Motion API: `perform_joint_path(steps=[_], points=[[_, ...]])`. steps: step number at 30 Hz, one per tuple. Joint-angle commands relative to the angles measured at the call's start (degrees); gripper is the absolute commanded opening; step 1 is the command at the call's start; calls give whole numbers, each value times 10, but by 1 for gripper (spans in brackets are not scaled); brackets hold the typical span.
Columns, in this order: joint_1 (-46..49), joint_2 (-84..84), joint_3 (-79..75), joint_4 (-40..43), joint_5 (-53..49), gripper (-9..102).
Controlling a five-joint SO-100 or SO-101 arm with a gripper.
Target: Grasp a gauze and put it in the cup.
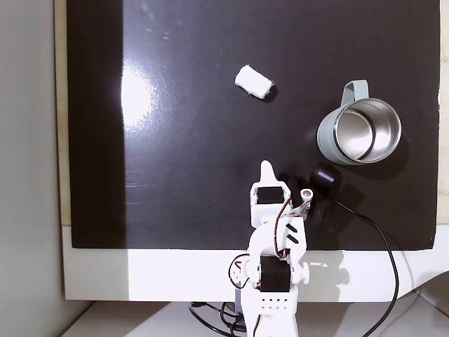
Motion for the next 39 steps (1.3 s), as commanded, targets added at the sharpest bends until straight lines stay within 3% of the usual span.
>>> perform_joint_path(steps=[1,24,30,39], points=[[-21,6,1,-25,-13,0],[-16,6,-4,-40,-18,0],[-42,-17,-112,5,-1,0],[-63,-335,-436,40,106,0]])
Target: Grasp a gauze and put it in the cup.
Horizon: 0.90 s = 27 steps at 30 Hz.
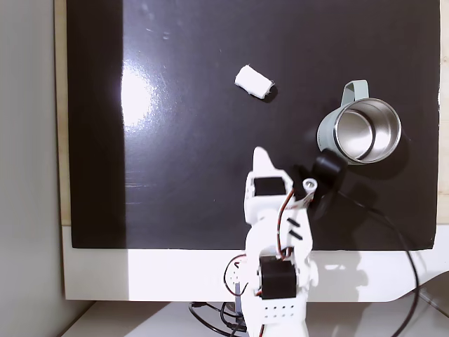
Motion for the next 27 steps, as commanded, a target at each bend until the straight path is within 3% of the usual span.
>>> perform_joint_path(steps=[1,17,27], points=[[-12,-95,-146,6,24,0],[40,-469,-455,95,224,0],[2,-649,-642,160,316,0]])
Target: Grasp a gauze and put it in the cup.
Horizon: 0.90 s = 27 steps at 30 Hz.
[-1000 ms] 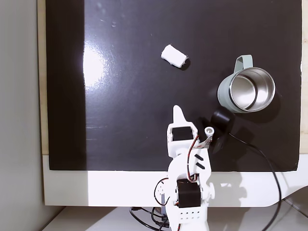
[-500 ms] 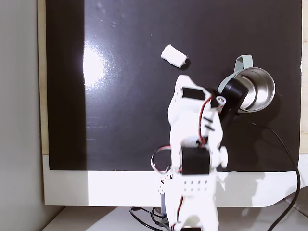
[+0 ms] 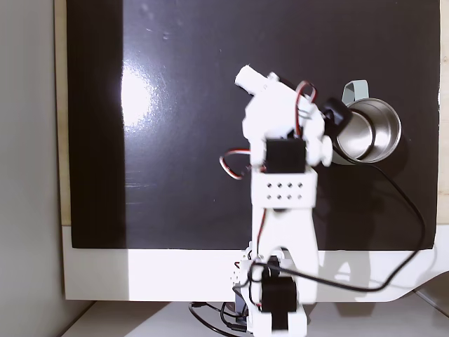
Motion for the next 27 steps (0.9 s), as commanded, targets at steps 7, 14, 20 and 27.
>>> perform_joint_path(steps=[7,14,20,27], points=[[-19,-98,-136,40,49,15],[-19,-131,-146,42,59,31],[-20,-186,-156,47,55,32],[-22,-245,-158,23,58,33]])
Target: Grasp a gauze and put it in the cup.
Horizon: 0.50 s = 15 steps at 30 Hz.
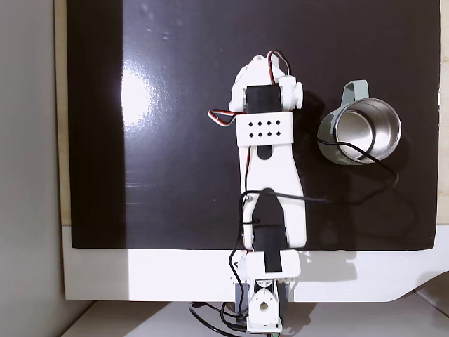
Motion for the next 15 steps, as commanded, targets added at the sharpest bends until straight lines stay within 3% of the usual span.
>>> perform_joint_path(steps=[1,15], points=[[-2,-13,-42,-11,2,33],[0,-147,-116,-11,-3,31]])
